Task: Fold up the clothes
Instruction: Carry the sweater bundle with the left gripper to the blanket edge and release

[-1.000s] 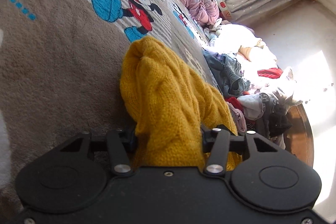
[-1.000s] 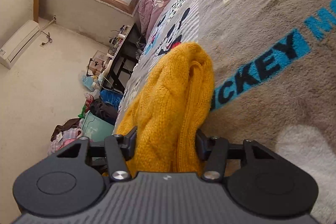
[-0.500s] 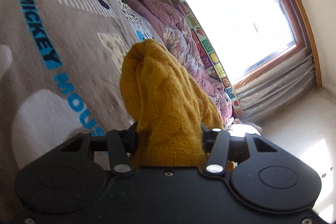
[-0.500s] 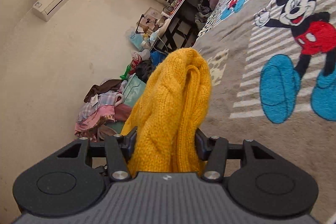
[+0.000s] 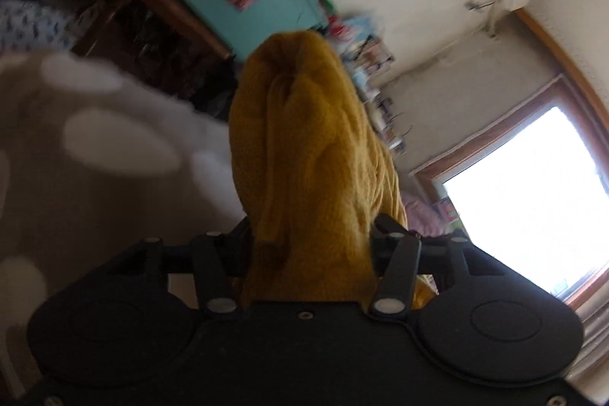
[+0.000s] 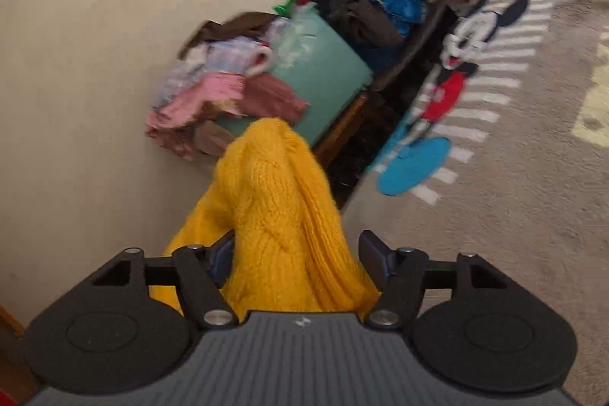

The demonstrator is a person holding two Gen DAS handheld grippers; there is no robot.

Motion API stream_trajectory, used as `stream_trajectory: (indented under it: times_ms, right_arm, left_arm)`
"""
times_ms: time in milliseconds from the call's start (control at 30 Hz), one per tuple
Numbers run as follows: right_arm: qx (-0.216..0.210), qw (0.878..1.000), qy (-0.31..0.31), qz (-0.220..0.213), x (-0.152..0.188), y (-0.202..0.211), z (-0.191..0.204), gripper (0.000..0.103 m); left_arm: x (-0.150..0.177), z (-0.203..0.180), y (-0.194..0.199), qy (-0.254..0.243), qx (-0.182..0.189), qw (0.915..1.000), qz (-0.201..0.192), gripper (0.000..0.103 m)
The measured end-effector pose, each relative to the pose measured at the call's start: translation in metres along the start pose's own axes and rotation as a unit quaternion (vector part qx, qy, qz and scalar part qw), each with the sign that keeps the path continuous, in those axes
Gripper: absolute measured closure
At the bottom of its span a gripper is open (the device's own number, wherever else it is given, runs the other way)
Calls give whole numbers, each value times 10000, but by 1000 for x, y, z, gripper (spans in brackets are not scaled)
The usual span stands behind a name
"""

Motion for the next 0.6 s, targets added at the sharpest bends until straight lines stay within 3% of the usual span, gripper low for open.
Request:
stream_trajectory:
  times_ms: [33, 67, 167, 300, 367, 533, 600]
  right_arm:
    - [482, 9988, -3, 97, 8, -14, -17, 35]
    - [668, 9977, 46, 73, 13, -21, -22, 29]
    - [798, 9964, 266, 88, 19, -13, -17, 30]
    - [977, 9952, 71, -82, 22, 18, -20, 29]
    - [1162, 9930, 9, -188, 26, 35, -20, 28]
    - [1566, 9875, 106, -171, 43, 76, -13, 27]
    - [1750, 9843, 238, -81, 55, 97, -3, 21]
  left_arm:
    - [4, -2, 2, -232, -25, 9995, -201, 56]
    - [5, -8, 5, -367, -48, 9990, -234, 55]
    - [4, -9, 5, -343, -1, 9993, -165, 49]
    - [1, -10, 13, -199, -54, 9996, -200, 41]
    - [3, -11, 23, -180, -263, 9993, -188, 30]
    - [7, -19, 49, -270, -836, 9961, 21, 24]
    - [6, -28, 60, -507, -1035, 9933, 114, 19]
Point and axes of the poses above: each gripper's, at about its wrist camera, not at the fingertips, and y roughly against the way its jaws point, z to its left, x to its underside, the point moved 5 cm from there along -y, roughly the way its jaws point
